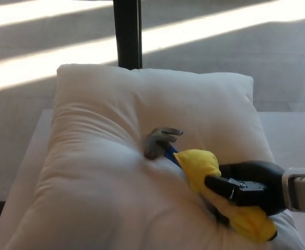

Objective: A hammer is kept on the right hand side and a pillow is kept on the left hand side on the desk infront of the robot and the robot uses its right hand to pick up the hammer and makes a downward swinging motion to hit the pillow

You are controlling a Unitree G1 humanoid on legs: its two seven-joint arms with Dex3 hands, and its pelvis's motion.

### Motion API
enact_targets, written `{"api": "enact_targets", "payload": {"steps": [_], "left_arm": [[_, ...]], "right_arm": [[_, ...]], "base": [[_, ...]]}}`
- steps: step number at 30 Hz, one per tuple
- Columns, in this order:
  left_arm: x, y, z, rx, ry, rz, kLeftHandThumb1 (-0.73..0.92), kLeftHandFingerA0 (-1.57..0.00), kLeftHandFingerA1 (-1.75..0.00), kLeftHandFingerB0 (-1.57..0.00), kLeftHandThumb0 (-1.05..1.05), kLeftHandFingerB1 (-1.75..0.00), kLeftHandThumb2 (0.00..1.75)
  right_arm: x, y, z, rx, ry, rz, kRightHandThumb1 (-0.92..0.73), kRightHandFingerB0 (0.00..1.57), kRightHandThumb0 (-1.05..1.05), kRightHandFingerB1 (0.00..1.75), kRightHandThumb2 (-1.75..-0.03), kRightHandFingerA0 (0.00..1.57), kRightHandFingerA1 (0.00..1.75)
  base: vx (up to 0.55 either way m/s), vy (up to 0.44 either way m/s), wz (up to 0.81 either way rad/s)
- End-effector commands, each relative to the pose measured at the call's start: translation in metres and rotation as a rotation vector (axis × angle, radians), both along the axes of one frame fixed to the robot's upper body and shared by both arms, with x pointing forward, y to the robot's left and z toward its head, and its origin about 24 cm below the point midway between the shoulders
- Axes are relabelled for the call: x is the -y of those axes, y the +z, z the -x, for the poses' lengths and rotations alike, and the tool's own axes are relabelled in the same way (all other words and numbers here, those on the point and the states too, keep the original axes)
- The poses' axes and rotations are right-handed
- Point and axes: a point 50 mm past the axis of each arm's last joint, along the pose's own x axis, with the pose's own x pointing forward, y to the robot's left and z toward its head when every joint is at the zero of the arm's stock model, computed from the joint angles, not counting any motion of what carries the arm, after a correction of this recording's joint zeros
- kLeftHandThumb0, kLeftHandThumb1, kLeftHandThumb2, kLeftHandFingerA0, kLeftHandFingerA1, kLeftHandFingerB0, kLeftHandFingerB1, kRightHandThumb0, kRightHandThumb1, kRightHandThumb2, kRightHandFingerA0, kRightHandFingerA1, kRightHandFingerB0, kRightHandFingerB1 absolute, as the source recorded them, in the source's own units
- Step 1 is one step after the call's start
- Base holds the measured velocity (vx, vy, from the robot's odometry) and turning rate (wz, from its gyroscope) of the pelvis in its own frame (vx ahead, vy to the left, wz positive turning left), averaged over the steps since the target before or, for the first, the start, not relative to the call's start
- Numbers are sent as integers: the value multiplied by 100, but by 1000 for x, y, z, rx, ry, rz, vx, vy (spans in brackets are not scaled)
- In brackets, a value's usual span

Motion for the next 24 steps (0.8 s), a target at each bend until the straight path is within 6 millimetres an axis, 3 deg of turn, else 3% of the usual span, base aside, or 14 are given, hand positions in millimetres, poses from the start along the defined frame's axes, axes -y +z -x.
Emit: {"api": "enact_targets", "payload": {"steps": [1, 3, 4, 6, 8, 9, 10, 12, 13, 14, 18, 21, 22, 24], "left_arm": [[-1, 0, 4, 8, 8, 12, 60, -69, -54, -62, -59, -45, 59], [-1, 0, 4, 6, 3, 10, 60, -69, -54, -62, -59, -45, 59], [-1, -1, 4, 3, 1, 7, 60, -70, -55, -63, -61, -46, 59], [-1, -1, 5, 1, 1, 3, 60, -71, -56, -64, -61, -46, 58], [-1, -1, 6, -11, 4, 5, 61, -68, -56, -62, -59, -46, 59], [-2, -1, 7, -21, 13, 0, 61, -70, -55, -63, -58, -46, 59], [-2, -2, 9, -26, 25, 4, 61, -71, -56, -64, -57, -46, 59], [-2, -3, 10, -29, 31, 8, 61, -71, -56, -64, -57, -46, 59], [-3, -3, 12, -28, 25, 5, 62, -70, -56, -60, -57, -46, 59], [-3, -3, 13, -30, 29, 6, 61, -71, -56, -63, -58, -46, 59], [-2, -3, 12, -26, 28, 5, 62, -69, -55, -64, -57, -46, 59], [-2, -4, 12, -26, 37, 10, 61, -71, -55, -65, -56, -47, 59], [-1, -5, 13, -24, 37, 19, 60, -71, -58, -64, -57, -47, 59], [-1, -5, 14, -29, 31, 13, 60, -71, -56, -65, -58, -47, 58]], "right_arm": [[26, -3, 0, -58, -134, 175, -67, 73, -36, 175, -113, 109, 175], [25, 3, -2, -43, -123, 151, -67, 73, -36, 175, -113, 109, 175], [23, 21, -9, -4, -134, 110, -61, 76, -34, 156, -108, 105, 175], [20, 64, -22, 112, -141, 24, -56, 75, -33, 153, -116, 101, 175], [21, 96, -30, 163, -167, -38, -68, 70, -38, 166, -93, 101, 175], [26, 124, -35, 215, -199, -130, -65, 79, -38, 142, -86, 102, 175], [30, 145, -37, 282, -197, -163, -66, 84, -38, 139, -97, 103, 175], [30, 149, -38, 299, -194, -163, -66, 84, -38, 139, -97, 103, 175], [37, 179, -36, 319, -189, -248, -62, 78, -38, 160, -105, 103, 175], [42, 197, -33, 321, -194, -314, -59, 82, -34, 154, -111, 103, 175], [57, 246, -19, 484, -208, -394, -71, 69, -33, 172, -112, 102, 175], [64, 254, -14, 532, -246, -420, -71, 67, -33, 165, -104, 99, 175], [84, 264, -8, 574, -268, -452, -62, 75, -35, 171, -117, 101, 175], [97, 264, -6, 570, -351, -462, -68, 70, -34, 167, -105, 103, 175]], "base": [[0, 0, 0], [0, 0, 0], [0, 0, 0], [0, 0, 0], [0, 0, 0], [0, 0, 0], [0, 0, 0], [0, 0, 0], [0, 0, 0], [0, 0, 0], [0, 0, 0], [0, 0, 0], [0, 0, 0], [0, 0, 0]]}}
